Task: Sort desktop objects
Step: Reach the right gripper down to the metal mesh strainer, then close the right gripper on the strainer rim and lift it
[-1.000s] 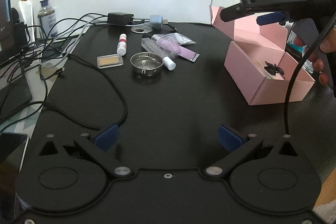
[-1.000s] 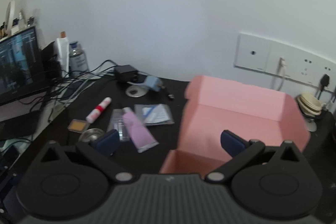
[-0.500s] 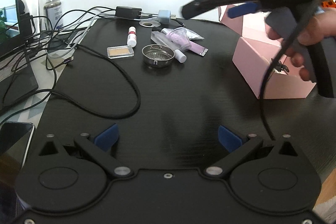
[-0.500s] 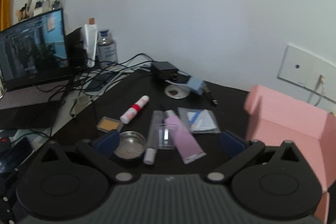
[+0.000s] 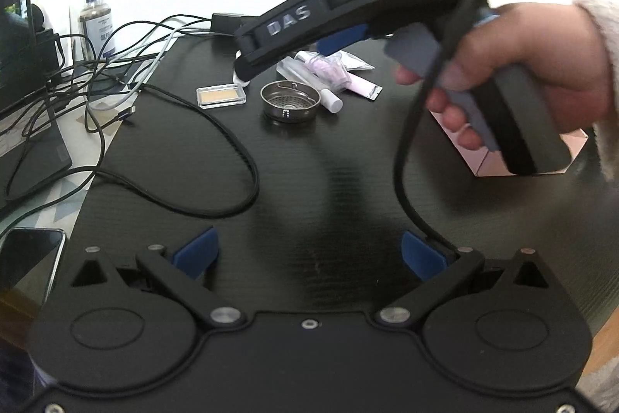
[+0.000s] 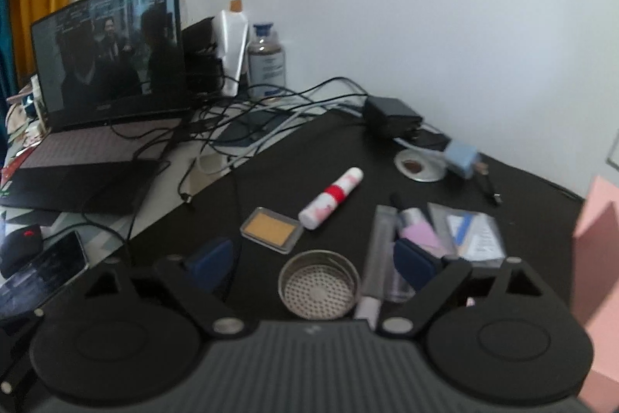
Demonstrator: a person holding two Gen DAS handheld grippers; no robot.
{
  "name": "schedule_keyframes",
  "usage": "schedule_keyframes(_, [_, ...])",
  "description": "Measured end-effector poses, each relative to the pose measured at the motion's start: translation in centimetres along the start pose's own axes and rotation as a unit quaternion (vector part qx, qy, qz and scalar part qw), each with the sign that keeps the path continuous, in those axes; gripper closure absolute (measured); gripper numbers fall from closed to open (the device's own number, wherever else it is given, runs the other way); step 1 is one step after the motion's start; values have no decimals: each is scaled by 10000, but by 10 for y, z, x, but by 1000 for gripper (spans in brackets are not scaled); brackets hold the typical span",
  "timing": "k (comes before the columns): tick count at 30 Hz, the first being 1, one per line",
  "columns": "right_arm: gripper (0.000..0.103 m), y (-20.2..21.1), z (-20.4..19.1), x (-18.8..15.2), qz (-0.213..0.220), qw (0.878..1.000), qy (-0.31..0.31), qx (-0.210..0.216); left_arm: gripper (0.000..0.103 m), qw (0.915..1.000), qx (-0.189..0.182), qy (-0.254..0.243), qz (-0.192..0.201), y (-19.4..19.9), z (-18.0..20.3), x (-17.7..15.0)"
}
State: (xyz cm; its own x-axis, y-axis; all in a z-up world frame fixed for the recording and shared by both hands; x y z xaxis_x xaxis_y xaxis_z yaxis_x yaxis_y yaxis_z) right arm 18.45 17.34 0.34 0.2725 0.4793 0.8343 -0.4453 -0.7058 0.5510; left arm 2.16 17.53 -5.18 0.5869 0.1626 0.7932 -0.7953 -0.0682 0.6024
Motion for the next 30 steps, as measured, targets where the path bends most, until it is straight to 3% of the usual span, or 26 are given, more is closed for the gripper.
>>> schedule_keyframes(10, [29, -30, -3, -8, -471, 9986, 58, 249, 0, 10000, 56, -56, 2, 1, 0, -2])
schedule_keyframes(19, [31, -40, 6, -14, -718, 9974, 56, 56, 0, 9999, 109, -40, -21, 1, 0, -2])
schedule_keyframes(25, [50, -34, 12, -19, -723, 9973, -73, 60, 0, 9999, 144, 41, -14, 2, -2, -2])
schedule_keyframes(30, [50, -27, 10, -18, -703, 9972, -187, 191, 0, 9998, 183, 10, -18, 2, -1, -2])
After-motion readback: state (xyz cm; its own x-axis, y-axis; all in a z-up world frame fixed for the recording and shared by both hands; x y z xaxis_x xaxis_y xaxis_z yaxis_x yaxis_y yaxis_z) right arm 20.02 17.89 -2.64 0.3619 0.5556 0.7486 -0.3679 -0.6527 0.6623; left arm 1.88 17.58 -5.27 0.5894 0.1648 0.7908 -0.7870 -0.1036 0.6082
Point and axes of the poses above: each gripper's, at about its wrist camera, not at the fingertips, and y roughly against the way its jaws point, z to its right, x to its top, the point moved 5 cm from there along -y, roughly the way its jaws point, and after that the axes turned 5 degrees about z, right-handed, at the moved point
